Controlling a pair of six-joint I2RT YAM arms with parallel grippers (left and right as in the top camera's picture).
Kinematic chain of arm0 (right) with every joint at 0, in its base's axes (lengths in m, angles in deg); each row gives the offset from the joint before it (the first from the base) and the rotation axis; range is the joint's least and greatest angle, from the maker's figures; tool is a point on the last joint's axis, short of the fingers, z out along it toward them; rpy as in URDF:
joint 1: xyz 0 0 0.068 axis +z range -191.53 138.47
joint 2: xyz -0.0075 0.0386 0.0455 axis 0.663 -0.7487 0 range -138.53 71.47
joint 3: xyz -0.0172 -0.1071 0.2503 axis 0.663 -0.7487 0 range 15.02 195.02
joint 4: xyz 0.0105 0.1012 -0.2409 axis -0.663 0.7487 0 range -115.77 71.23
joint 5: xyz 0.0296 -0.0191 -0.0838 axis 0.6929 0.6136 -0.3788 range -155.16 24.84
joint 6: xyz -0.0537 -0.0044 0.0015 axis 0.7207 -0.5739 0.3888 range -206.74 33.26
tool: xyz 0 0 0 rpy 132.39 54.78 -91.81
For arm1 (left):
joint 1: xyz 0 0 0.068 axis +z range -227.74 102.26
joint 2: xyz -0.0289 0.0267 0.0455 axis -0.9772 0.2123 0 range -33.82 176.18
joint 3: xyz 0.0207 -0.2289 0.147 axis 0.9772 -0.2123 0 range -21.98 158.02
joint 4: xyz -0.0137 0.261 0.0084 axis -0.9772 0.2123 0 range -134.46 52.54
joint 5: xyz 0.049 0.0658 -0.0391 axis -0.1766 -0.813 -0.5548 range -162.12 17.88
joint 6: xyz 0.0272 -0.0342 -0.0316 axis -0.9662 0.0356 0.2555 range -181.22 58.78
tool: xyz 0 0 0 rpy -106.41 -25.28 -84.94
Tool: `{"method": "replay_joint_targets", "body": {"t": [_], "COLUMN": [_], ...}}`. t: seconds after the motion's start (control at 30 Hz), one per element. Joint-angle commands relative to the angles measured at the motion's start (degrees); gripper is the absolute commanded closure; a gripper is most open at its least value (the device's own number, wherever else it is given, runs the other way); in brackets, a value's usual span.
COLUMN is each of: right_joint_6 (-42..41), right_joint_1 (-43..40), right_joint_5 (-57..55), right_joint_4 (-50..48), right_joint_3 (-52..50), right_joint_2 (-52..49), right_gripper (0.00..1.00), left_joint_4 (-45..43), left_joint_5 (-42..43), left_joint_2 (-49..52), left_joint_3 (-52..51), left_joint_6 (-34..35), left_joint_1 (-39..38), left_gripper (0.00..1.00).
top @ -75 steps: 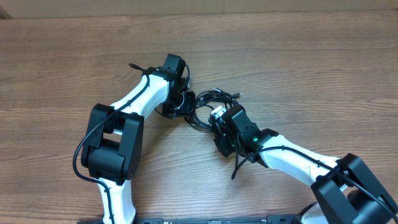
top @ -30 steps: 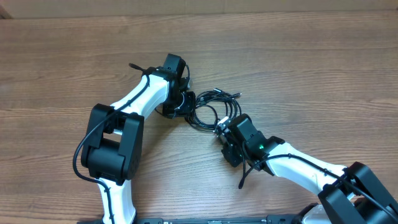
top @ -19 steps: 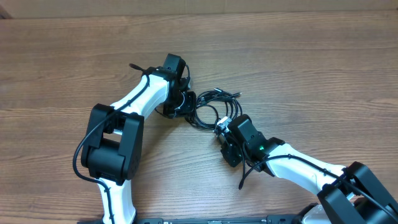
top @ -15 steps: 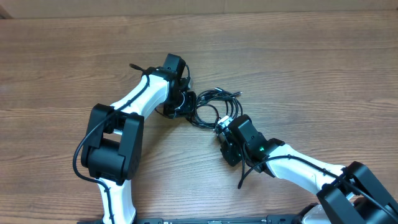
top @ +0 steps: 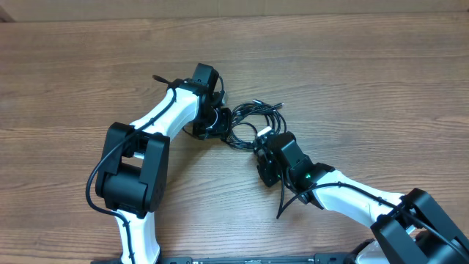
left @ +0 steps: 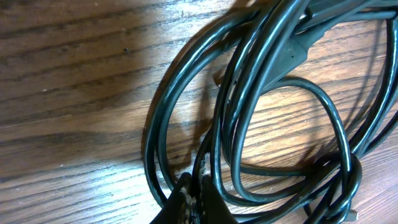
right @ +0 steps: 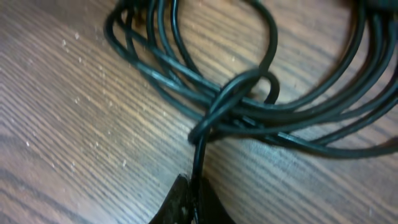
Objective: Untangle cables
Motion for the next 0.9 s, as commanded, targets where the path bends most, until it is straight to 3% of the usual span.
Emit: {"method": "replay_joint_targets", "body": {"t": [0.0,0.17,0.2,0.23,0.33,0.4,0.53,0.6,0.87], "right_joint_6": [-0.66,-2.54,-3.19,-3.17,-3.17,-3.17,-3.17,-3.17,-2.71], "right_joint_1": [0.33,0.26,0.24,0.24,-0.74,-1.75,-3.30,-3.93,-4.35], "right_joint_5": [-1.18,-2.43,-1.70,-1.07,-0.96,-0.92,-0.07,1.14,1.66], "right_joint_4": [-1.66,-3.65,-2.93,-1.84,2.95,4.70,8.44,11.15,17.97], "right_joint_3": [-0.24,0.63,1.42,2.27,4.76,5.27,5.27,5.27,4.63], "right_joint_2": [-0.17,0.24,0.76,1.27,3.67,4.63,5.05,5.03,4.44], "right_gripper": [0.96,0.93,0.77,0.70,0.61,0.60,0.59,0.59,0.55], "left_joint_4": [0.02,0.81,1.53,2.60,7.58,10.27,13.86,14.53,13.11], "left_joint_5": [1.27,1.75,2.43,3.21,4.20,4.04,3.69,2.60,1.44], "left_joint_2": [0.66,0.63,0.59,0.57,0.24,0.15,0.15,0.15,0.31], "left_joint_3": [-0.37,-0.28,0.02,0.68,4.70,7.32,10.60,10.71,5.73], "left_joint_6": [-1.40,-2.01,-2.10,-2.27,-2.80,-3.34,-3.28,-3.23,3.04], "left_joint_1": [-0.44,-0.42,-0.35,-0.15,0.70,0.81,0.63,0.39,-2.43], "left_gripper": [0.96,0.96,0.96,0.96,0.93,0.85,0.57,0.47,0.46]}}
